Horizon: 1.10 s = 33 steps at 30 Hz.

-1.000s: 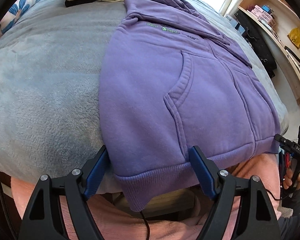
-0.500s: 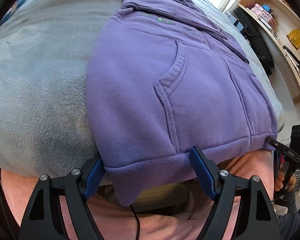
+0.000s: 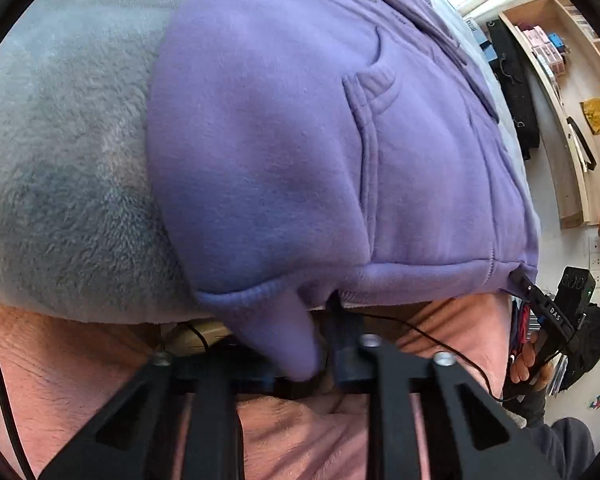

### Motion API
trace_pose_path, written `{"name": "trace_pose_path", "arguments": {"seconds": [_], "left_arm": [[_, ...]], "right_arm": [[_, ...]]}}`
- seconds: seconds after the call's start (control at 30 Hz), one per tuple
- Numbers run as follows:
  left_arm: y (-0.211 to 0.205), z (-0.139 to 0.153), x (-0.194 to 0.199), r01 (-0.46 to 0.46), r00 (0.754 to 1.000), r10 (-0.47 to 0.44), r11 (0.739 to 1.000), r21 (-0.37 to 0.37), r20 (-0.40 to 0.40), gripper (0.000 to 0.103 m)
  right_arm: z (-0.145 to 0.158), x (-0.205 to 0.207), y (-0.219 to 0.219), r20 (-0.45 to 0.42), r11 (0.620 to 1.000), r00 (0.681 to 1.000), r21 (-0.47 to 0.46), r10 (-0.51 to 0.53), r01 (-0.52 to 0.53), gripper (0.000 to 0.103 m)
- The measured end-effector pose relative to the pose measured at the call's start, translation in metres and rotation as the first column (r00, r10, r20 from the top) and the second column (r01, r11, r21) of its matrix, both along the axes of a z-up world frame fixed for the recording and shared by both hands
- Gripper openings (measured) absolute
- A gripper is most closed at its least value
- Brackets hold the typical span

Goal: Fold large clothes
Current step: 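Grasp the ribbed hem with both tools and lift it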

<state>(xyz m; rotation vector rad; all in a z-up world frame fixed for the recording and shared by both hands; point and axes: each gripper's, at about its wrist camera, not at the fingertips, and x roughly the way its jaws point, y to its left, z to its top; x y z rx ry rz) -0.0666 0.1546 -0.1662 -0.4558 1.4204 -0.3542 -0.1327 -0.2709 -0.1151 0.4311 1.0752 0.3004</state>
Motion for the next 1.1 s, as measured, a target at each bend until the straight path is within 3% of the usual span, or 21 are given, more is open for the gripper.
{"name": "trace_pose_path", "arguments": {"seconds": [0.17,0.37,0.6,0.8,1.1], "left_arm": [[-0.010,0.030,-0.007,0.045,0.996,-0.048,0.998,0.034,0.074,0.007],[-0.010,0.081,0.000,0.007,0.978,0.004,0.999,-0.054,0.207,0.006],[-0.005,0.125,0.037,-0.055,0.940,0.091,0.992,-0.117,0.330,0.006],[0.009,0.146,0.100,-0.124,0.912,0.160,0.985,-0.120,0.379,0.006],[-0.005,0.152,0.246,-0.162,0.893,0.160,0.986,-0.032,0.420,0.006]], "right_arm": [[0.026,-0.002,0.001,0.059,1.000,0.998,-0.005,0.018,-0.018,0.009],[0.065,0.008,0.002,0.161,0.999,0.987,0.034,0.021,-0.026,0.009],[0.105,0.046,-0.001,0.271,0.997,0.962,0.083,-0.023,0.001,0.008],[0.122,0.102,-0.015,0.305,0.991,0.947,0.117,-0.101,0.068,0.005],[0.115,0.237,-0.025,0.296,0.987,0.942,0.084,-0.159,0.140,0.005]]}}
